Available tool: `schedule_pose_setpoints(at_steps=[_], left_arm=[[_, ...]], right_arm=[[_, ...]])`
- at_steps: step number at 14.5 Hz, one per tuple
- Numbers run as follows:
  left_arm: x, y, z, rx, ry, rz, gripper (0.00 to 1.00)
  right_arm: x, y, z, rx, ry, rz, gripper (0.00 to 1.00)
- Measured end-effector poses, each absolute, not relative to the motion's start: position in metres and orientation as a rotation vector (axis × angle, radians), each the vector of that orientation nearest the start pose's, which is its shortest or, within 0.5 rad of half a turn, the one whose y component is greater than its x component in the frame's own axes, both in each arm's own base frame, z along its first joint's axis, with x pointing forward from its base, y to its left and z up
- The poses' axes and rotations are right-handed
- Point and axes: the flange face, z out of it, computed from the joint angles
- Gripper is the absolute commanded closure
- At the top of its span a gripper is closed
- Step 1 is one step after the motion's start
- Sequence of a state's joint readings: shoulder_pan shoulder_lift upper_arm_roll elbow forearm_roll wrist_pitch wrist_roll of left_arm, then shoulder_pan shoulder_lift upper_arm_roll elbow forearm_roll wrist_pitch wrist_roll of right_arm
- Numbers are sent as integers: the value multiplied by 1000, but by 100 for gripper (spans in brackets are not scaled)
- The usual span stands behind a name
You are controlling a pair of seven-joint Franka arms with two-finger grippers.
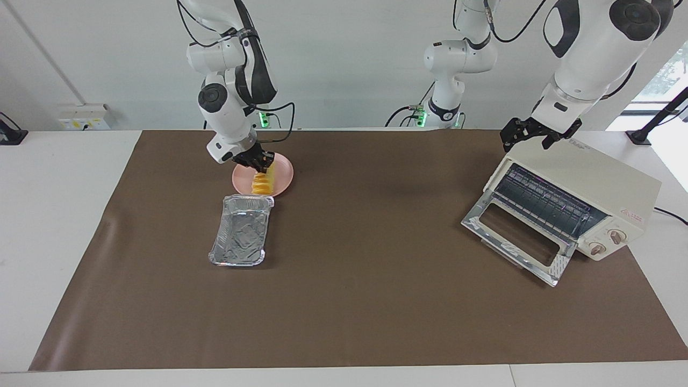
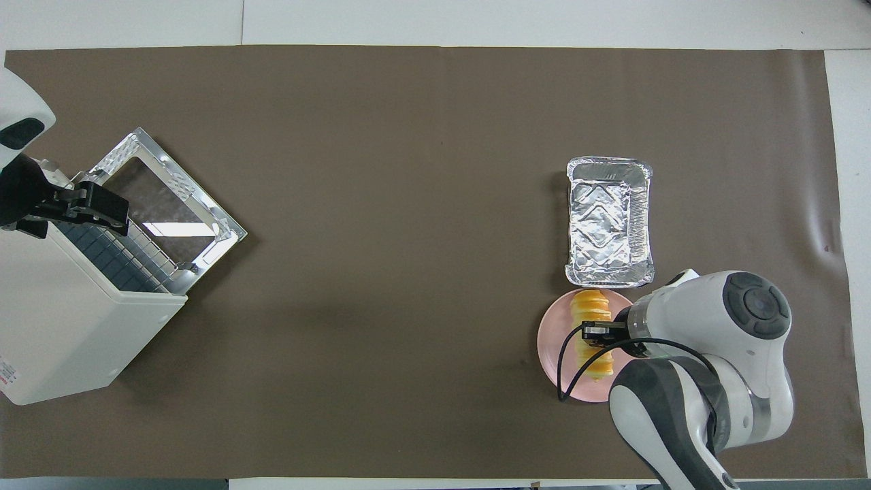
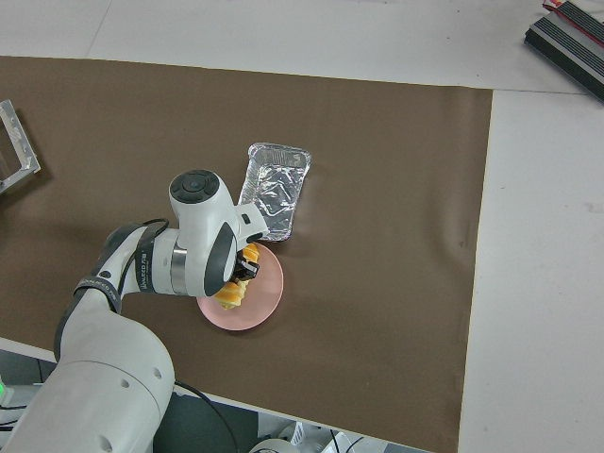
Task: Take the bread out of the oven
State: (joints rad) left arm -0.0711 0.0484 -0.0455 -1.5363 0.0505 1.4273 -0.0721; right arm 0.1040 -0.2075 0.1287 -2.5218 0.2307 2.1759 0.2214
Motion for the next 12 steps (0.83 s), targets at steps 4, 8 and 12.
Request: schedule_pose_setpoints(at_steps=[4,8,12], left_arm=[[550,-58,602,-3069,64,235,0],[550,-58,602,-3069,64,236,0],[550,-58,602,-3069,64,237,0]], right_arm=[[450,85,410,-2969,266,262,0],[471,47,508,-2960,325,219,0],[471,24,601,-3043,245,166,0]])
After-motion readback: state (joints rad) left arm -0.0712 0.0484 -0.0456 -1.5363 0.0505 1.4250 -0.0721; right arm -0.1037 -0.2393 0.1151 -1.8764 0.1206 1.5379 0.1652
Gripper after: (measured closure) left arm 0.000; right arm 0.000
